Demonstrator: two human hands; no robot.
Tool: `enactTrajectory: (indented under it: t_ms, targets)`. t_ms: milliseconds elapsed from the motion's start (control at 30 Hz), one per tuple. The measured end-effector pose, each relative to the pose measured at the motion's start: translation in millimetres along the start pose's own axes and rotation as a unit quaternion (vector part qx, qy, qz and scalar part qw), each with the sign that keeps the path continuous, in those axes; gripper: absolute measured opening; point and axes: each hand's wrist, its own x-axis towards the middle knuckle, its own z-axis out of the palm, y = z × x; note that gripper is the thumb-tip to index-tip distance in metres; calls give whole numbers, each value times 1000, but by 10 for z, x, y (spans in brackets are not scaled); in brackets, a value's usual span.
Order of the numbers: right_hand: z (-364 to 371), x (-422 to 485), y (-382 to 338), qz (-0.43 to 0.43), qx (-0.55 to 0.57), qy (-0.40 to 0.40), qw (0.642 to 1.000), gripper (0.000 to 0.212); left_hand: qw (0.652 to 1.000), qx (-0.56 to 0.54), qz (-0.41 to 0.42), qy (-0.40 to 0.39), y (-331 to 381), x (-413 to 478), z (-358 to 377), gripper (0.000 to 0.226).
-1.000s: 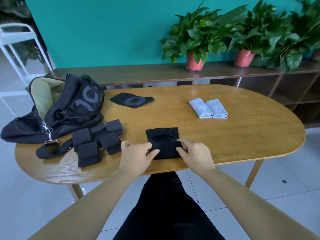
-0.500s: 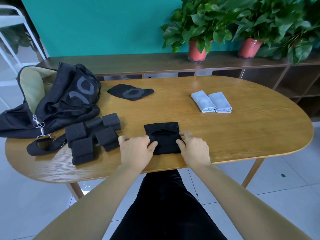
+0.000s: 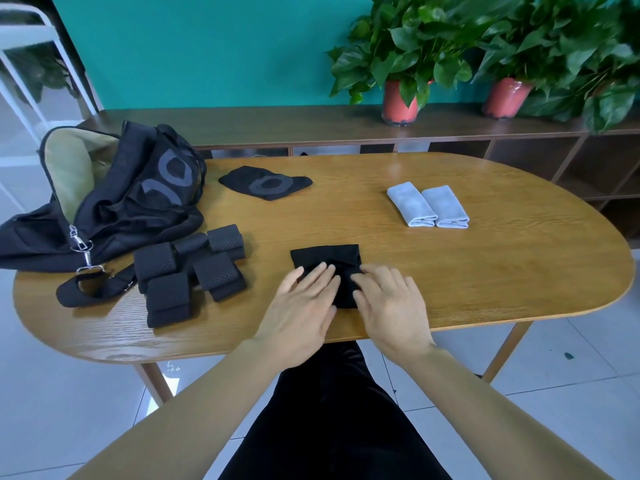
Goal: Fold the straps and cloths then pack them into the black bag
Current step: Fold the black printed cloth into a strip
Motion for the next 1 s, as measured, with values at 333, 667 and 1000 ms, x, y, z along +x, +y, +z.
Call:
enactTrajectory:
  t_ms: [333,667,1000]
  targets:
    - [-36,-255,66,-105,-27,-190,976,65,992,57,11,-115,-61,-135,21,86]
    - [-151,-379,24,-188,3,-60,980,40,989,36,113,85,-185,-406,88,54]
    - [-178,-167,-23,-172,31,-87,981,17,996,-38,76,20,-258,-329,-101,24]
